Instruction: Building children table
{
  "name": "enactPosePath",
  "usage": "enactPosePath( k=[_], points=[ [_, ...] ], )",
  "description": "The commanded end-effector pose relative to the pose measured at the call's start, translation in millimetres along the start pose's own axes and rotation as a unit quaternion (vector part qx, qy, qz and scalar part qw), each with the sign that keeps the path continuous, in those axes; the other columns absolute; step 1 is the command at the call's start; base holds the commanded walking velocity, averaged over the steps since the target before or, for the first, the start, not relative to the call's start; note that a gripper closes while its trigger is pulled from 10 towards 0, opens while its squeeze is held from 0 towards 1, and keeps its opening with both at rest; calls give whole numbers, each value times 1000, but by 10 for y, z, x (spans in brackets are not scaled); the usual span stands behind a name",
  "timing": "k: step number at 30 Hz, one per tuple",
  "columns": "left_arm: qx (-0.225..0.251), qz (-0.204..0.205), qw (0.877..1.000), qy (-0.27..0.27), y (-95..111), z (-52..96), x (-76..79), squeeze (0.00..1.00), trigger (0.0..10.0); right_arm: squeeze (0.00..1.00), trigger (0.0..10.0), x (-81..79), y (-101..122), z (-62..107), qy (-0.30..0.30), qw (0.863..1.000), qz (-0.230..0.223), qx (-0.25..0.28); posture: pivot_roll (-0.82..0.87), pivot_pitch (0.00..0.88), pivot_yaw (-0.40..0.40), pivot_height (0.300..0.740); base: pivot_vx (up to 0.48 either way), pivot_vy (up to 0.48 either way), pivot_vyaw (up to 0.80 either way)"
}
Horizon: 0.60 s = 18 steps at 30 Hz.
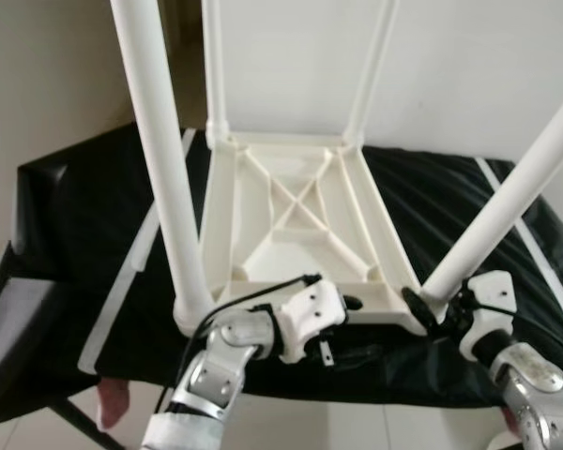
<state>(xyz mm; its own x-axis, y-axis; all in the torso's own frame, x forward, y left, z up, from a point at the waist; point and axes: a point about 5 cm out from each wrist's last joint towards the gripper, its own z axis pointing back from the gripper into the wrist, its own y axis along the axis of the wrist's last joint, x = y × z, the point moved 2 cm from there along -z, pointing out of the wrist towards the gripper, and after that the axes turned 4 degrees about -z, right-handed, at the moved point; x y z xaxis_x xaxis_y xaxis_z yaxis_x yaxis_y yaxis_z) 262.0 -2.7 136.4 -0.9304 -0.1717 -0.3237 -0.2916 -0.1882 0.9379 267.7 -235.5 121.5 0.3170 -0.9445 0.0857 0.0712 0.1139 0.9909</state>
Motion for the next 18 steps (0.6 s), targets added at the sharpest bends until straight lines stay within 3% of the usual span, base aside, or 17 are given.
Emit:
enactPosePath(
  k=[1,3,5,8,12,13,14,15,16,18],
  points=[
    [4,-5,999,36,49,-14,-58,0,10000,0,10000,25,2,4,2,1000,-1,1,-10,0,-61,740,0,0,0],
    [6,-10,999,36,73,-4,-67,0,10000,0,9686,65,-2,-17,18,1000,14,-6,-9,0,-61,740,0,0,0],
    [7,-12,999,36,84,-5,-72,0,10000,0,10000,78,-4,-40,26,999,25,-11,-9,0,-61,740,0,0,0],
    [12,-16,999,38,110,-20,-96,0,10000,0,10000,60,-22,-197,50,997,52,-20,-14,0,-59,740,0,0,0],
    [12,-16,999,39,116,-24,-103,0,10000,0,9843,57,-40,-264,55,997,56,-21,-11,0,-59,740,0,0,0],
    [13,-16,999,39,118,-26,-105,0,10000,0,4902,61,-48,-281,56,996,60,-23,-10,0,-60,740,0,0,0],
    [13,-16,999,40,121,-27,-107,0,10000,0,4902,71,-63,-292,56,996,64,-27,-6,0,-63,740,0,0,0],
    [13,-17,999,41,124,-26,-110,0,10000,0,784,88,-75,-300,54,996,64,-30,-3,0,-66,740,0,0,0],
    [13,-17,999,43,129,-23,-114,0,10000,0,0,99,-84,-304,53,996,62,-31,0,0,-68,740,0,0,0],
    [15,-15,999,45,134,-19,-116,0,10000,0,0,106,-89,-307,53,996,61,-31,2,0,-70,740,0,0,0]
  ],
)
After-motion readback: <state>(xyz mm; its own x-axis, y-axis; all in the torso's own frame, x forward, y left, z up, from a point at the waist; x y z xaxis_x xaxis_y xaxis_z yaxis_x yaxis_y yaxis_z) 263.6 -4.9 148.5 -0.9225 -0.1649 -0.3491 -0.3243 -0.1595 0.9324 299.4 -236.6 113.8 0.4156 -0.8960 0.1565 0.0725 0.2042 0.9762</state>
